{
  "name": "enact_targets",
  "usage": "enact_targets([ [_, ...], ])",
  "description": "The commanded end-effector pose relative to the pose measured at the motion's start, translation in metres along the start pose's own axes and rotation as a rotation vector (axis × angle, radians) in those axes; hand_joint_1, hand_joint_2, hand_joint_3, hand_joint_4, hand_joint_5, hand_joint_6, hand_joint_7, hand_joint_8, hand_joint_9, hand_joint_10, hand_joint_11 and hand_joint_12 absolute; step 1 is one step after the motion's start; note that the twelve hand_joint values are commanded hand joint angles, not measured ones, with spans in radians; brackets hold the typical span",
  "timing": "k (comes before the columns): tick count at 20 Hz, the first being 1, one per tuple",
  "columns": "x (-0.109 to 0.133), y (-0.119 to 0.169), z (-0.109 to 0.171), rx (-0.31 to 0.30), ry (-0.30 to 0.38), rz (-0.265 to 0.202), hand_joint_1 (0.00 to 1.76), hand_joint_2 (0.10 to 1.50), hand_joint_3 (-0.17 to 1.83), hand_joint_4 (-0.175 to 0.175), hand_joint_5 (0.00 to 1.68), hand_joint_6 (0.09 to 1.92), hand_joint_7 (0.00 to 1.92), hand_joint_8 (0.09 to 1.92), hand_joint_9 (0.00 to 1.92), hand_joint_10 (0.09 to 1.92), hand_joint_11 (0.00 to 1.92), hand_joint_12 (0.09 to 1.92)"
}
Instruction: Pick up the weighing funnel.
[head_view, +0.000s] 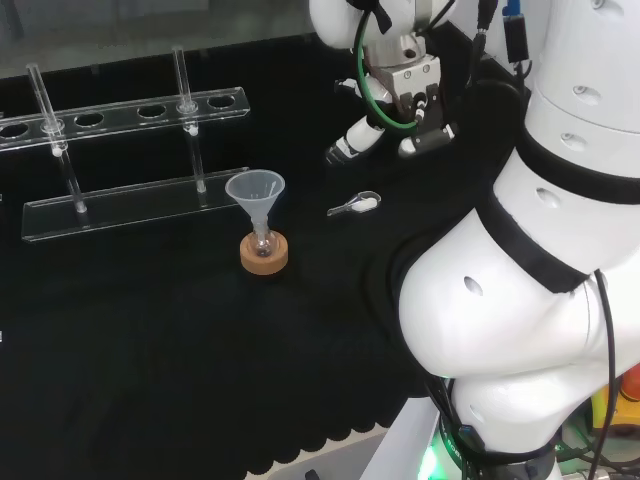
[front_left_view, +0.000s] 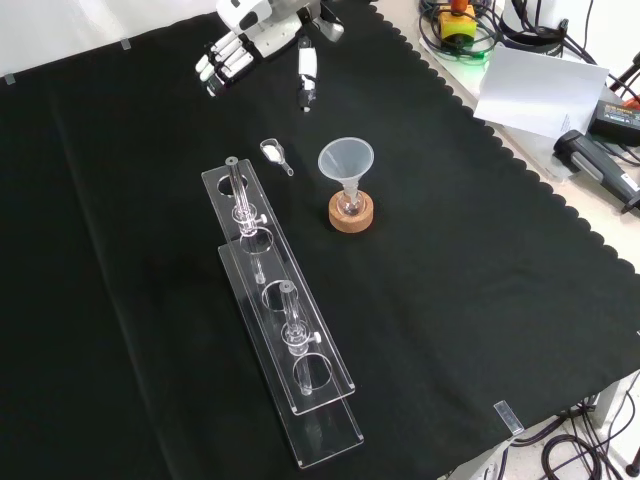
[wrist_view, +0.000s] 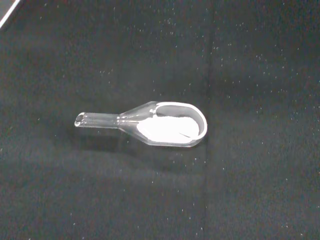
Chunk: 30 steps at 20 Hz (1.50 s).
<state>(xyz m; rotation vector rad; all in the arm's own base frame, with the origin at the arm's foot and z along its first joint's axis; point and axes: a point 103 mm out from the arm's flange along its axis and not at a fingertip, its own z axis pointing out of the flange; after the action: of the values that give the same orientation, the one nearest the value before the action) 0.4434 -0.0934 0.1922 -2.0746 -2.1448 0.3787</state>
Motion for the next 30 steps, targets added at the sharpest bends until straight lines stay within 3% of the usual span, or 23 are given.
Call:
enact_targets([
  [1, 0.003, 0.0, 0.019, -0.068, 0.009, 0.035, 0.57, 0.69, 0.01, -0.045, 0.03, 0.09, 0.21, 0.24, 0.09, 0.37, 0.0, 0.18],
  [4, 0.008, 0.002, 0.031, -0.055, 0.004, 0.029, 0.59, 0.69, 0.01, -0.041, 0.07, 0.09, 0.2, 0.37, 0.01, 0.69, 0.0, 0.28],
  [7, 0.009, 0.002, 0.045, -0.038, 0.001, 0.008, 0.6, 0.69, 0.01, -0.032, 0.14, 0.09, 0.24, 0.44, 0.01, 0.79, 0.0, 0.32],
  [19, -0.008, 0.005, 0.09, 0.052, -0.041, -0.033, 0.67, 0.71, 0.05, 0.01, 0.32, 0.09, 0.38, 0.45, 0.14, 0.78, 0.0, 0.56],
  [30, -0.018, 0.018, 0.114, 0.06, -0.027, -0.002, 0.68, 0.68, 0.13, 0.028, 0.47, 0.09, 0.53, 0.39, 0.28, 0.7, 0.0, 0.78],
])
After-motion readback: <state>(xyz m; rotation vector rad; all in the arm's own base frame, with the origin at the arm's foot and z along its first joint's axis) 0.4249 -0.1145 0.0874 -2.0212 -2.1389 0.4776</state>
